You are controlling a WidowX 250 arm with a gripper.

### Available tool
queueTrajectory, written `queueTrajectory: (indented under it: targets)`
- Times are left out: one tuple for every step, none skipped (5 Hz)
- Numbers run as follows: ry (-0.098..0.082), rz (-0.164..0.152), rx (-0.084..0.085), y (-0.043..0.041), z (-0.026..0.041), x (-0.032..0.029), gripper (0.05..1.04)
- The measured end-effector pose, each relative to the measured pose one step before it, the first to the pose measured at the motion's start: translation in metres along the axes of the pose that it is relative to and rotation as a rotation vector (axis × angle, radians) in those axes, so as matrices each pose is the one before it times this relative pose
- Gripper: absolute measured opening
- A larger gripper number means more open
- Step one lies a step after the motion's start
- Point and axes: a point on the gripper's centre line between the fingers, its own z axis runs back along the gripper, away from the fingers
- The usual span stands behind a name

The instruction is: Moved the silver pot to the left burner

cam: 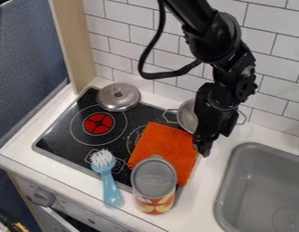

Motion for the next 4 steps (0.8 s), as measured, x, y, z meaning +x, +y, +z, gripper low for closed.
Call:
queueTrajectory:
  targets:
    - [0.001,0.0415,0.002,-0.00725,-0.00607,-0.00095,0.999]
    - [0.0094,0.0409,-0.0235,-0.00718,0.00177,0.00028,0.999]
    - [-0.0191,0.0432,-0.0178,-0.00024,-0.00338,0.01413,0.999]
    - [-0.0205,0.0201,-0.0031,-0.00123,-0.00052,0.00903,0.999]
